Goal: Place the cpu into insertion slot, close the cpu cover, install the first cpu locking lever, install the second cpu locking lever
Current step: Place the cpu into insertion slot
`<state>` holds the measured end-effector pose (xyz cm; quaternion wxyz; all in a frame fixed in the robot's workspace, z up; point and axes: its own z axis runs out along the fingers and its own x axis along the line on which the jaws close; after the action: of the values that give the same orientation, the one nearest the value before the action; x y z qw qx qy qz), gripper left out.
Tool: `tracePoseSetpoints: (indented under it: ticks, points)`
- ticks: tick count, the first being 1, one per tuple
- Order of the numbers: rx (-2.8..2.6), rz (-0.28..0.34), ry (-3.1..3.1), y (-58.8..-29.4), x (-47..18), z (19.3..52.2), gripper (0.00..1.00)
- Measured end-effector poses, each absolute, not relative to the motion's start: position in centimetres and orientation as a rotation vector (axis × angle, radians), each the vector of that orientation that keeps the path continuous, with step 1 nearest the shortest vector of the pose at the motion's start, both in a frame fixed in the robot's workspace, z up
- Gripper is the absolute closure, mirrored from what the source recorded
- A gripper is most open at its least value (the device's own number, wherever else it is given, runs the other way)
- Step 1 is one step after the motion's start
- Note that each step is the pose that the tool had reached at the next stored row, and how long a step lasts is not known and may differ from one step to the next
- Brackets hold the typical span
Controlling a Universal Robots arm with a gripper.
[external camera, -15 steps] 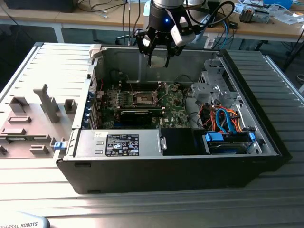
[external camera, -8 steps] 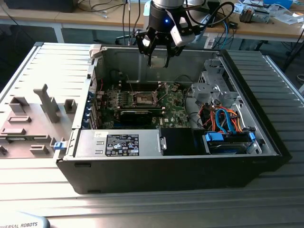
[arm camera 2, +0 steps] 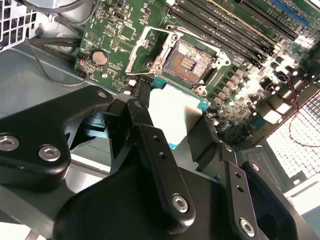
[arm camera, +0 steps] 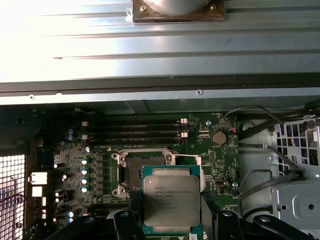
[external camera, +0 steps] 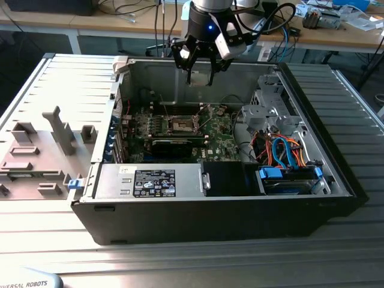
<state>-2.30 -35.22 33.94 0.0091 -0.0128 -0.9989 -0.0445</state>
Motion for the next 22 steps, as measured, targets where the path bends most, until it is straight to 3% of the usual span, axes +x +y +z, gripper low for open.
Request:
tracePoseSetpoints:
  ticks: [22]
  points:
    - [-0.040,-0.139,-3.120,-35.22,-2.30,33.60,0.46]
